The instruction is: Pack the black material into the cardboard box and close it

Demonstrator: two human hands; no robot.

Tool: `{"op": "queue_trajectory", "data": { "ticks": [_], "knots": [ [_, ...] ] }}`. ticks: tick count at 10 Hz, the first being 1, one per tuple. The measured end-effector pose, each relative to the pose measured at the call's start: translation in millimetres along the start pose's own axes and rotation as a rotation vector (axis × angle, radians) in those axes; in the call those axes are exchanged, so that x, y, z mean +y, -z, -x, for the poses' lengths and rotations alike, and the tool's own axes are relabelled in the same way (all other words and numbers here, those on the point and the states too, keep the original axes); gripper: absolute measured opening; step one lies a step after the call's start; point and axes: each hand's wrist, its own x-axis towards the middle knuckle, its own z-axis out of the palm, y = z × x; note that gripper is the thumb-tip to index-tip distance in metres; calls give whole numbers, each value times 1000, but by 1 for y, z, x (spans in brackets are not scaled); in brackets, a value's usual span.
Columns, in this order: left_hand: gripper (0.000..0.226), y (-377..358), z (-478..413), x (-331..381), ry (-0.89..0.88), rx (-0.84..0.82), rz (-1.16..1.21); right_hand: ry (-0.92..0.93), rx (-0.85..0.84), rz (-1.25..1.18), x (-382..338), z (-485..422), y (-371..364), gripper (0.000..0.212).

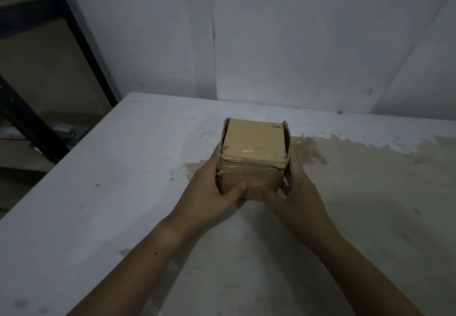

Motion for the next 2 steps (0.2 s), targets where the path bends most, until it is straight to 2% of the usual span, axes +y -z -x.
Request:
{"op": "queue_trajectory", "data": {
  "ticks": [1,2],
  "knots": [
    [72,5,-5,7,53,-41,9,-61,3,31,-4,-2,3,91],
    [97,13,3,17,165,-121,26,-163,-59,109,-10,0,13,91]
  ]
}}
